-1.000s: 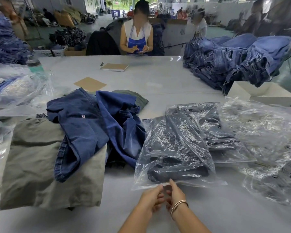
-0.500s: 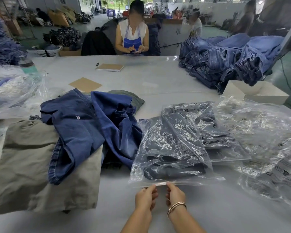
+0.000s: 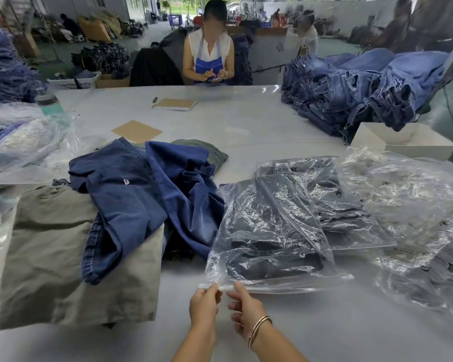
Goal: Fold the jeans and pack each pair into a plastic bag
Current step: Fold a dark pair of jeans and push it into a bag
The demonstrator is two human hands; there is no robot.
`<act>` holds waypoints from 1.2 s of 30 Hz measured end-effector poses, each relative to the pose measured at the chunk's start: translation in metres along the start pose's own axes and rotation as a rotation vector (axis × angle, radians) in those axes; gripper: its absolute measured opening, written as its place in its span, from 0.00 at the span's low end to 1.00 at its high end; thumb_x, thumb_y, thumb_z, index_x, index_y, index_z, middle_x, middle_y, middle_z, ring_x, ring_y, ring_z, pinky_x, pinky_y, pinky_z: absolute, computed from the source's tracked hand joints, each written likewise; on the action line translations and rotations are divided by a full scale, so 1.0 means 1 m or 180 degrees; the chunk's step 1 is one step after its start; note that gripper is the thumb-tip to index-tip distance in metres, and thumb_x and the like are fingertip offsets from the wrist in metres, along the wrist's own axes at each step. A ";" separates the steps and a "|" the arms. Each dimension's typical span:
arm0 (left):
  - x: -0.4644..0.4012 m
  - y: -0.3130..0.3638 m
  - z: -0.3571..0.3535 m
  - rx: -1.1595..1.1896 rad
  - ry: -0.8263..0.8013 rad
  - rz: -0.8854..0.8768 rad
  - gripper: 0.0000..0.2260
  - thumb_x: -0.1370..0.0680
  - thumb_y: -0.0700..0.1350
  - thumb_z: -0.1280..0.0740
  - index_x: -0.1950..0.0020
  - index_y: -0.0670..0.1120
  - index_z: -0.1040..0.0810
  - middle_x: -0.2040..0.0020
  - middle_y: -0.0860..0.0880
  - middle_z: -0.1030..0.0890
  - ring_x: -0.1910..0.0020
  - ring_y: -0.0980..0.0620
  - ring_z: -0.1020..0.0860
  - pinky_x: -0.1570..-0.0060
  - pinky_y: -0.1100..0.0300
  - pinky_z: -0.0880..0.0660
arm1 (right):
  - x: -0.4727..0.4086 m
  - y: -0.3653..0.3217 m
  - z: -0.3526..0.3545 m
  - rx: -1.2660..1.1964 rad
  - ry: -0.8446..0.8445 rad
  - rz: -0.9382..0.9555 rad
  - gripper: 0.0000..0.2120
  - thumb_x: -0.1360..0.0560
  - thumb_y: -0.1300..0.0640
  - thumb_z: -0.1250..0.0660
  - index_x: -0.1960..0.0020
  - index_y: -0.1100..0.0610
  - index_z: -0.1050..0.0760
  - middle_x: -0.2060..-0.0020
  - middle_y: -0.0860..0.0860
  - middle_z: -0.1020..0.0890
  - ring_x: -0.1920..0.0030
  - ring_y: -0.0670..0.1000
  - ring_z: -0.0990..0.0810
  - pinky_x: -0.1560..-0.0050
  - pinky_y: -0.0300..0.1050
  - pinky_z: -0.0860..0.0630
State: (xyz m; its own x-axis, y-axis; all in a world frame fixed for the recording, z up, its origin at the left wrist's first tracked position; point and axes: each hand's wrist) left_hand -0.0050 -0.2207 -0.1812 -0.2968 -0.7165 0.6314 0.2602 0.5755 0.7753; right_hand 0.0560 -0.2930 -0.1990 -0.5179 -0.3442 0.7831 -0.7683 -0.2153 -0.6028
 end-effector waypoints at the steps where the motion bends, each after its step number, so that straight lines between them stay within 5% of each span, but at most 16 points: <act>1: 0.001 -0.003 0.002 -0.0043 0.0011 -0.0041 0.09 0.21 0.42 0.35 0.61 0.41 0.25 0.65 0.46 0.21 0.65 0.50 0.25 0.66 0.58 0.32 | 0.001 -0.001 -0.005 0.0034 -0.0039 0.0015 0.17 0.27 0.44 0.32 0.57 0.59 0.19 0.73 0.50 0.25 0.81 0.45 0.36 0.76 0.35 0.42; 12: 0.001 -0.008 0.001 -0.0089 0.0200 -0.0210 0.13 0.21 0.44 0.34 0.64 0.40 0.25 0.65 0.46 0.21 0.66 0.50 0.27 0.63 0.57 0.32 | 0.007 -0.011 -0.006 0.0215 0.0217 0.0404 0.11 0.27 0.59 0.33 0.67 0.57 0.25 0.79 0.46 0.28 0.81 0.44 0.36 0.76 0.34 0.43; 27: -0.014 -0.004 -0.004 0.0220 0.0439 0.0037 0.13 0.22 0.43 0.34 0.65 0.42 0.26 0.66 0.47 0.23 0.67 0.52 0.27 0.57 0.57 0.32 | 0.011 -0.075 0.164 -0.0615 0.1723 0.1379 0.10 0.28 0.60 0.31 0.67 0.59 0.24 0.81 0.47 0.24 0.82 0.40 0.28 0.81 0.30 0.34; 32: -0.016 -0.004 -0.007 0.0289 0.0517 0.0037 0.13 0.21 0.42 0.34 0.66 0.41 0.26 0.67 0.47 0.24 0.68 0.52 0.29 0.66 0.59 0.33 | 0.008 -0.075 0.176 -0.0917 0.1797 0.1443 0.07 0.29 0.61 0.31 0.66 0.59 0.25 0.80 0.48 0.23 0.81 0.40 0.27 0.79 0.30 0.29; 36: -0.017 -0.009 -0.007 0.0183 0.0587 0.0030 0.12 0.22 0.42 0.34 0.65 0.40 0.26 0.64 0.43 0.22 0.67 0.50 0.28 0.63 0.57 0.31 | 0.005 -0.070 0.179 -0.0677 0.1804 0.1273 0.10 0.27 0.59 0.33 0.66 0.58 0.27 0.74 0.51 0.23 0.74 0.48 0.24 0.70 0.38 0.28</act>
State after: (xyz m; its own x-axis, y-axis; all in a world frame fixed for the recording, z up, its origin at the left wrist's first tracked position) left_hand 0.0041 -0.2166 -0.1984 -0.1198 -0.7681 0.6291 0.2077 0.6002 0.7724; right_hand 0.1742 -0.4429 -0.1801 -0.8456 0.1796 0.5027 -0.5060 0.0302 -0.8620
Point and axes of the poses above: each hand's wrist, its own x-axis away from the middle knuckle, its own z-axis out of the back of the hand, y = z × x
